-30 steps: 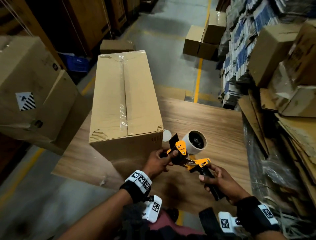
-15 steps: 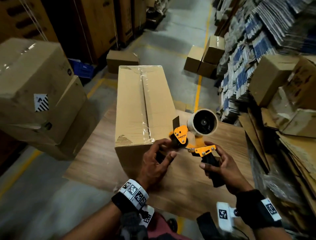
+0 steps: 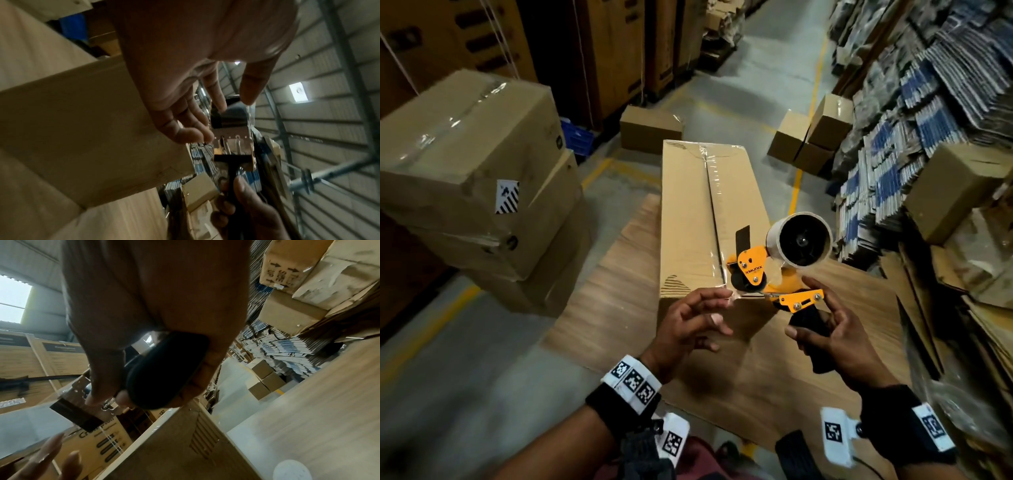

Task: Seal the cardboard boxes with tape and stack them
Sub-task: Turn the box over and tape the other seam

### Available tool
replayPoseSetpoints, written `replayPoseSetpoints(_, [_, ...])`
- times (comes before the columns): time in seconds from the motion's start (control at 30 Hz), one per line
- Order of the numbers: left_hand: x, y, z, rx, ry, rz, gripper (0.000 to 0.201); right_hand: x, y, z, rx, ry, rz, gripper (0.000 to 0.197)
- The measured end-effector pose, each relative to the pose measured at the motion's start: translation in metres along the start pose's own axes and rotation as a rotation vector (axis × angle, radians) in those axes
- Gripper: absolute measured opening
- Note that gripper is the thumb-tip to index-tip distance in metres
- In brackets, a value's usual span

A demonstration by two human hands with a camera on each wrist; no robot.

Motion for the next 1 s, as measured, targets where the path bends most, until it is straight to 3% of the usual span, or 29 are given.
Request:
replayPoseSetpoints(0.1, [-0.001,0.001,0.003,-0.109,0.149,0.012,0.046,0.009,-0.009,-0.006,-0.017,0.017,-0.028,0.094])
replayPoseSetpoints(0.2, [0.000,-0.002,0.000,-0.194,0.252,0.107,0.050,0.023,-0.013,-0.009,-0.055,0.024,-0.081,0.093])
replayPoseSetpoints(0.43, [-0.002,0.003,-0.004,-0.308,0.336,0.351,0.017,0.048,-0.019,-0.017,-0.063,0.021,-0.198,0.097])
replayPoseSetpoints(0.57, [-0.005,0.016,0.001,-0.276,0.380,0.372,0.030,0.054,-0.022,-0.021,-0.069,0.025,-0.236,0.101])
replayPoseSetpoints(0.67, [-0.008,0.024,0.006,-0.236,0.397,0.372,0.022,0.055,-0.024,-0.027,-0.065,0.057,-0.236,0.103])
replayPoseSetpoints(0.77, [-0.013,0.033,0.009,-0.100,0.489,0.325,0.028,0.054,-0.027,-0.031,-0.058,0.084,-0.252,0.101])
replayPoseSetpoints(0.87, [-0.017,0.045,0.017,0.020,0.578,0.314,0.020,0.054,-0.029,-0.031,-0.066,0.114,-0.264,0.089])
replayPoseSetpoints(0.93, [-0.019,0.052,0.027,0.092,0.595,0.304,0.007,0.053,-0.029,-0.032,-0.097,0.172,-0.272,0.068])
replayPoseSetpoints(1.0, [-0.018,0.058,0.039,0.178,0.581,0.301,0.009,0.050,-0.031,-0.034,-0.109,0.232,-0.279,0.048])
Point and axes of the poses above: each hand's wrist, its own x-axis towards the middle knuckle, its own y-axis out of the back of the hand, z = x × y, the point moved 5 cm from there along x, towards the middle knuckle
